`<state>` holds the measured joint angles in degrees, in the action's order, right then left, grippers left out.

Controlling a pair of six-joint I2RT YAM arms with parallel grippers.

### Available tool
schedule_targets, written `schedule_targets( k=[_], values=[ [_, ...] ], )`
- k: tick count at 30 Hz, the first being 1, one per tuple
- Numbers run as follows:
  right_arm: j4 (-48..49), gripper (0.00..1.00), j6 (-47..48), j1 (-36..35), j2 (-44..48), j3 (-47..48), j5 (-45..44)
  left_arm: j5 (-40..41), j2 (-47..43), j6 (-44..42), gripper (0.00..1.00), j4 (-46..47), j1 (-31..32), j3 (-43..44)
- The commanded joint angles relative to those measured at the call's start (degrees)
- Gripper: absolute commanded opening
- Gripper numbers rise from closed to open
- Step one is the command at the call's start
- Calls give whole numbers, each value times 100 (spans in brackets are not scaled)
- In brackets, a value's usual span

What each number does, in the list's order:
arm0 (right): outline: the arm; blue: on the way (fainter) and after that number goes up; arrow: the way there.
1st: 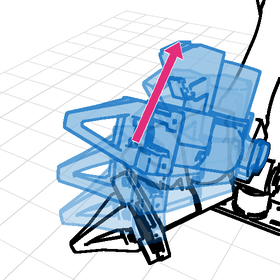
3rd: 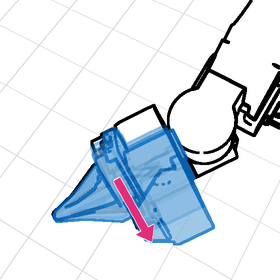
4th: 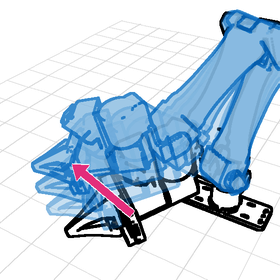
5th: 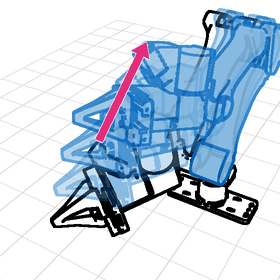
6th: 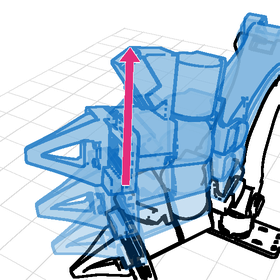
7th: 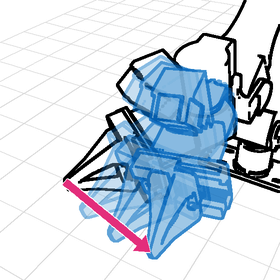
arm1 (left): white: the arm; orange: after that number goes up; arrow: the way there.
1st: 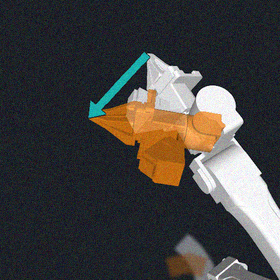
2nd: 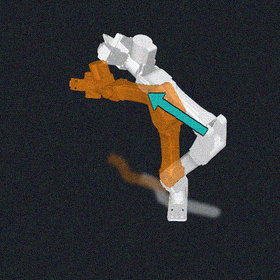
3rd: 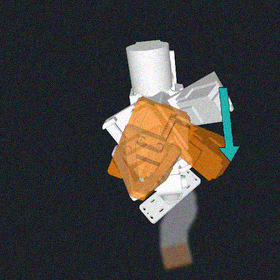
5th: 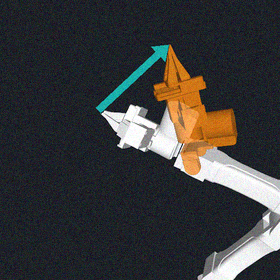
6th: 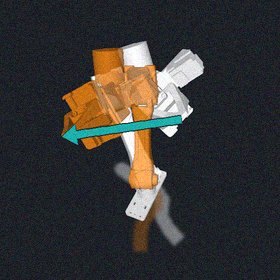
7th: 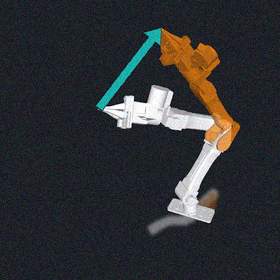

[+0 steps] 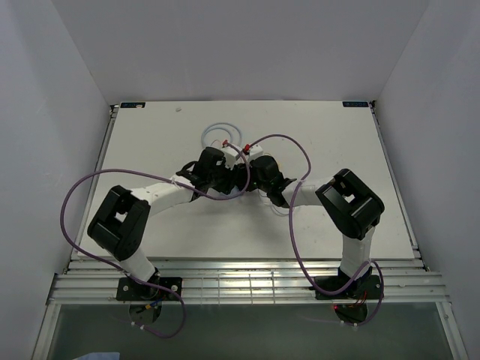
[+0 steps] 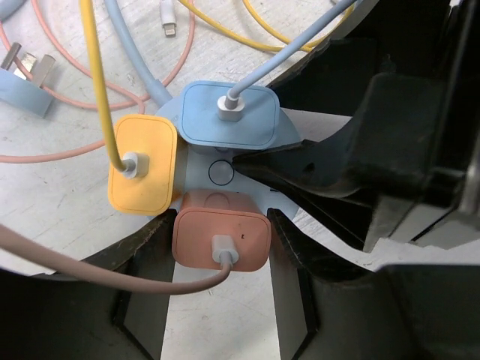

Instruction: Pull the plug off the socket

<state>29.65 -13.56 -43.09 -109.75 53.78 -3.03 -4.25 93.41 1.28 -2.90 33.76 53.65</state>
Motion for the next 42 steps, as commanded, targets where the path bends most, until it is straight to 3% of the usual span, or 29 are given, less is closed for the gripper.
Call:
schedule_targets(
  k=[1, 10, 23, 30, 33, 37, 42],
  values=[
    [-2068, 31, 372, -252, -784, -544, 373, -393, -16, -488, 0, 484, 631, 567],
    [-2077, 29, 433, -261, -872, -517, 452, 583, -85, -472, 0, 596, 835, 271],
    [-2148, 26, 530, -261, -890, -561, 347, -1060, -411, 1418, 0, 993, -510, -434],
    [-2200, 25, 574, -261, -916, -535, 329, -1078, -595, 1376, 0, 984, -563, -496],
    [-2227, 25, 600, -261, -925, -544, 153, -500, -587, 1129, 0, 563, -353, -154],
    [-2235, 25, 609, -261, -934, -526, 136, 947, -245, 349, 0, 62, 288, 434],
    [-2235, 25, 618, -261, -951, -509, 127, 1295, 20, 109, 0, -194, 684, 726]
  ],
)
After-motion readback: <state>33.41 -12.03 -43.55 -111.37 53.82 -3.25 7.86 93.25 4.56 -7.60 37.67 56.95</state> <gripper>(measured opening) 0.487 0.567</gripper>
